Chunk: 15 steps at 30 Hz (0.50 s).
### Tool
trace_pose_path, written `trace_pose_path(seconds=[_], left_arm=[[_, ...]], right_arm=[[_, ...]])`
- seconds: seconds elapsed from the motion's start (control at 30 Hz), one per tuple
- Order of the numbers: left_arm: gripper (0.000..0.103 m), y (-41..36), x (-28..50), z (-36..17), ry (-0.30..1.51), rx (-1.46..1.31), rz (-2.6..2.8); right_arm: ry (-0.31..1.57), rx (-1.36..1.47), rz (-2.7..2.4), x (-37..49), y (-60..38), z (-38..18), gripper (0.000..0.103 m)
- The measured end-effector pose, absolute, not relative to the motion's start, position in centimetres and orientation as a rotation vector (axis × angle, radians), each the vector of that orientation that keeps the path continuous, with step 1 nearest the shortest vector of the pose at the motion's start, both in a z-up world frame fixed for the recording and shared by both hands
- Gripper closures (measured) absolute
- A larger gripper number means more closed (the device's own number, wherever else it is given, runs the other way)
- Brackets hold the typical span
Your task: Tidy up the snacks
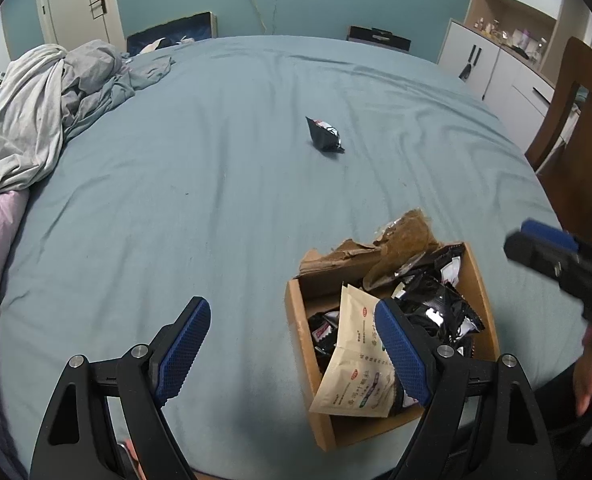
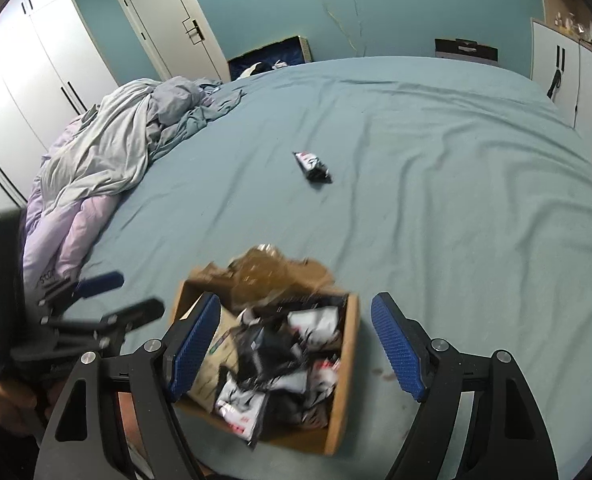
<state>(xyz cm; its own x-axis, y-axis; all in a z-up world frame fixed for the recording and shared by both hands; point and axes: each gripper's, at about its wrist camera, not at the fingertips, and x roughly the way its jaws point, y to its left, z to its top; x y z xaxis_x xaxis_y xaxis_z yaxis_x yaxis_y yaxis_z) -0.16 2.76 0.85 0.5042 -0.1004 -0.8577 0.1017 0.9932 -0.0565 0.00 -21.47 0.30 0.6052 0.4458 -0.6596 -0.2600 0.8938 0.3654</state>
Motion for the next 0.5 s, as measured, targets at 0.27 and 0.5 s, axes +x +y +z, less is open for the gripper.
trace_pose_path(seconds=[0.27, 0.5], left_arm=[[0.005, 3.0, 0.5, 1.5, 1.005, -0.007, -0.120], [0.005, 4.7, 2.3, 0.7, 1.052, -0.065, -0.097]], right_arm=[[0.882, 0.235, 0.434, 5.6, -21.6, 0.7, 0.026], [1.052, 0.182, 0.489, 14.4, -20.2, -0.4, 0.026]])
